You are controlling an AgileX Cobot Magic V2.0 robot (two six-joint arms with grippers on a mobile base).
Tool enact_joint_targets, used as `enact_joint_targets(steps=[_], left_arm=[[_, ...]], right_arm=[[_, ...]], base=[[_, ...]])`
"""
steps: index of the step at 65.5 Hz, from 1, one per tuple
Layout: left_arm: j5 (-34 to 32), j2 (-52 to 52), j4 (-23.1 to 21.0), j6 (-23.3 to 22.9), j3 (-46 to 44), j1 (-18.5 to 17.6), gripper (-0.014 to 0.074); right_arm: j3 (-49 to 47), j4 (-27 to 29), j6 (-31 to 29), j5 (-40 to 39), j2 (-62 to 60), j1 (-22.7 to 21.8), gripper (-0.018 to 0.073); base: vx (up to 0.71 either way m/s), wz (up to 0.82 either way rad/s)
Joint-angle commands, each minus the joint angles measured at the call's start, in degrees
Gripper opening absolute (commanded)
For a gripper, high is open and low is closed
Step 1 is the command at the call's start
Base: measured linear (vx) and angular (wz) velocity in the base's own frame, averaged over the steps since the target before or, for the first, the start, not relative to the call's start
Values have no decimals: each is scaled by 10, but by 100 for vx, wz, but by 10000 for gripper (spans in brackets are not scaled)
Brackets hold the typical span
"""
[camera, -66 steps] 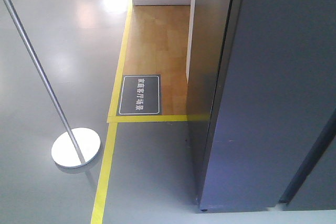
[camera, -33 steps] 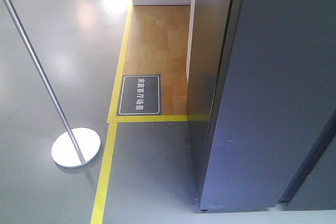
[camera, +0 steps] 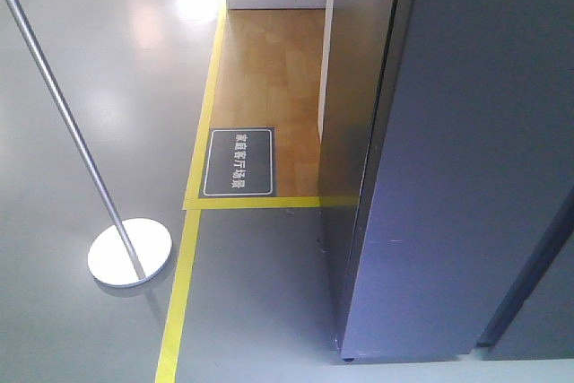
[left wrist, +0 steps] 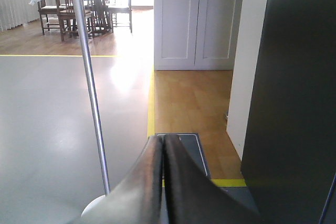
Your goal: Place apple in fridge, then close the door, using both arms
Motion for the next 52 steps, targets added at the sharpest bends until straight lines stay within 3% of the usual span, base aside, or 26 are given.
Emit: enact_joint_targets(steps=[1, 52], left_arm=[[-46, -9, -1, -6, -10, -1, -6], [-46, -9, -1, -6, -10, -1, -6]], right_arm=[[-2, -7, -6, -46, -7, 0, -3], [-2, -7, -6, -46, -7, 0, -3]], base=[[0, 0], [0, 0]])
